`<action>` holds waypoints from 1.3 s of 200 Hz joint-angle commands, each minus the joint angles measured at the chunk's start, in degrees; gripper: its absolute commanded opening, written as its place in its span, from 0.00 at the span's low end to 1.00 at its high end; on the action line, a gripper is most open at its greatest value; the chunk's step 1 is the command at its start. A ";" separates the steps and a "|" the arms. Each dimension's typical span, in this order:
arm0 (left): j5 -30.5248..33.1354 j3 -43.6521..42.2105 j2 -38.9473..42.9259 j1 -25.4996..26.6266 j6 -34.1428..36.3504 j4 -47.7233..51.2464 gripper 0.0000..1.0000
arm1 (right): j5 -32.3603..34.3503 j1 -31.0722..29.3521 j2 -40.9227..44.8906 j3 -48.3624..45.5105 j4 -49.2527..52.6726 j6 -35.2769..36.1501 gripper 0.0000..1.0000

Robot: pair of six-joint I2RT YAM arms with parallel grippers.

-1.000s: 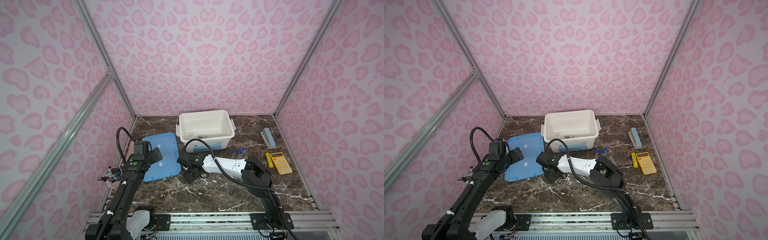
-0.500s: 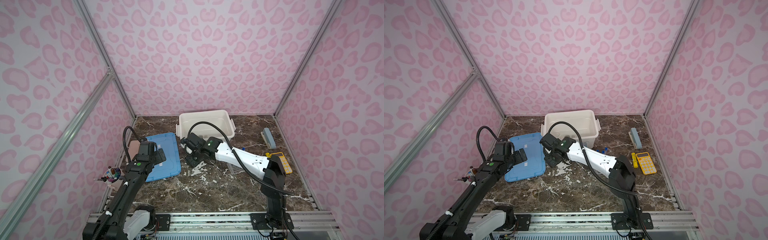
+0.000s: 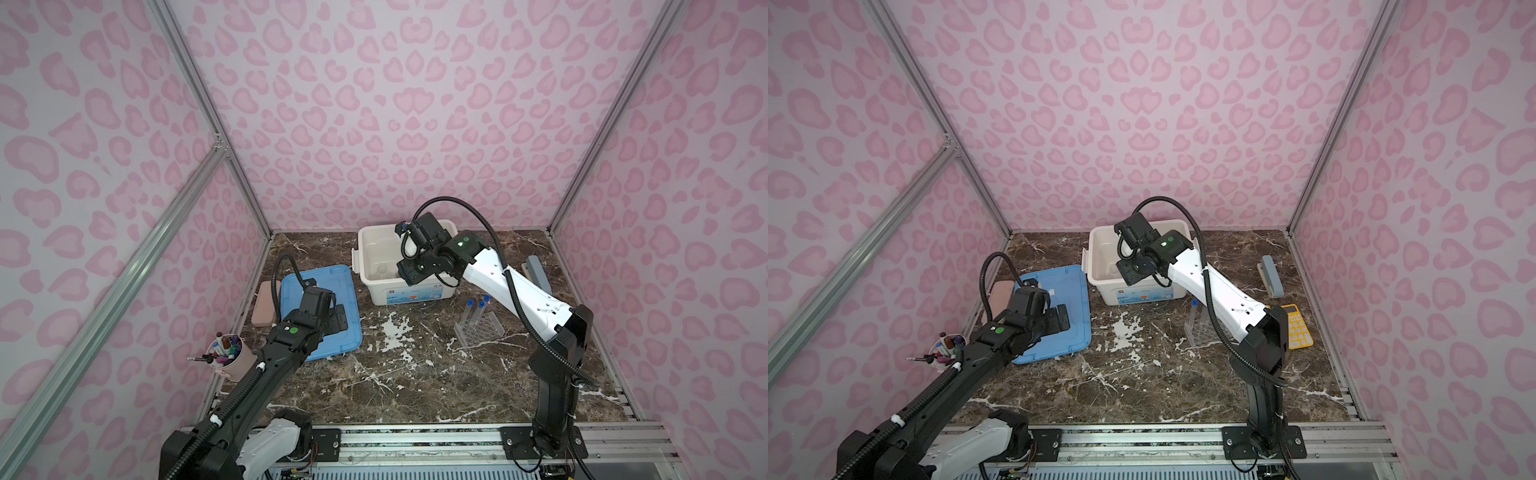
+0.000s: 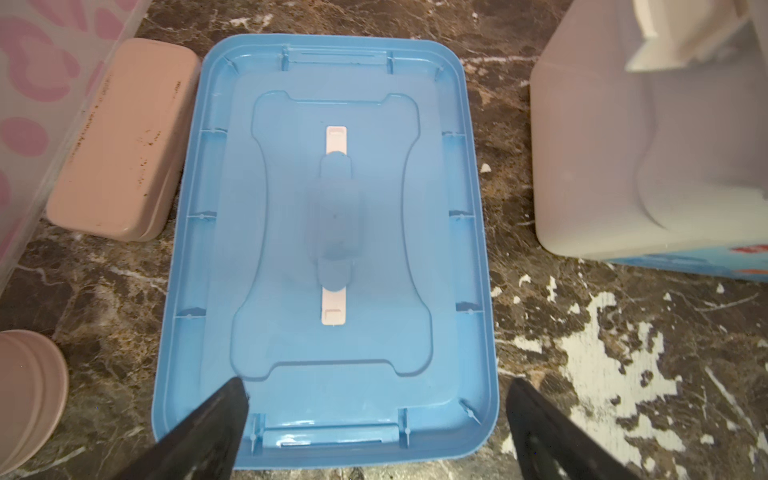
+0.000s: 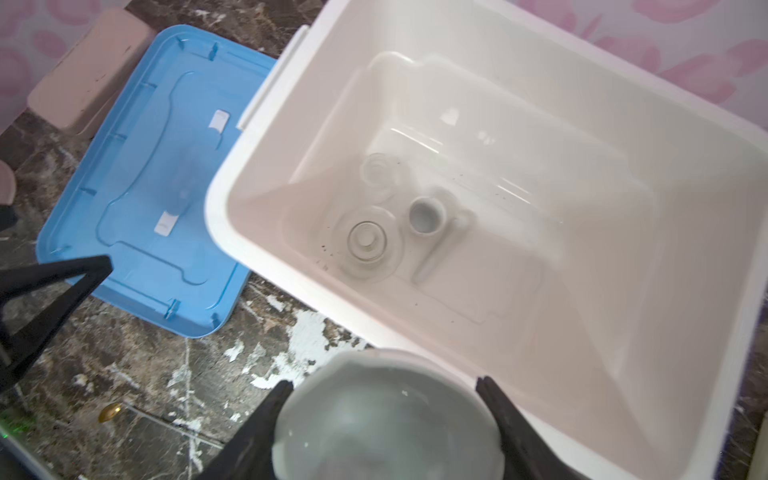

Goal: Organize the chemistry lab equipment
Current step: 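Lift the white dish with right gripper and carry it over the bin, then lower the dish into the bin with right gripper while left gripper hovers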

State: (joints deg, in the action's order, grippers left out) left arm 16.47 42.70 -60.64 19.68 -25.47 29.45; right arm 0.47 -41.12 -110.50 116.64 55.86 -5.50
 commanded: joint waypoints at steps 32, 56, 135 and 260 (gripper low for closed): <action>3.48 1.16 -2.65 10.57 -2.65 4.49 0.98 | 0.10 9.78 -5.80 3.05 -0.24 2.28 0.59; 3.82 1.42 -4.71 15.88 -4.80 5.43 0.98 | -1.07 12.09 -10.71 6.90 3.03 3.66 0.59; 0.37 1.30 -9.62 27.08 -7.57 4.72 0.99 | -1.37 13.01 -23.31 14.01 8.80 3.79 0.59; -5.02 -1.73 -11.97 30.66 -8.10 2.90 0.96 | -4.28 13.40 -30.98 16.61 10.60 3.55 0.60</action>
State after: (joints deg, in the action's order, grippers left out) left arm 12.53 41.71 -72.25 49.95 -33.17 32.51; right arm -2.59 -27.97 -140.49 132.90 65.65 -1.96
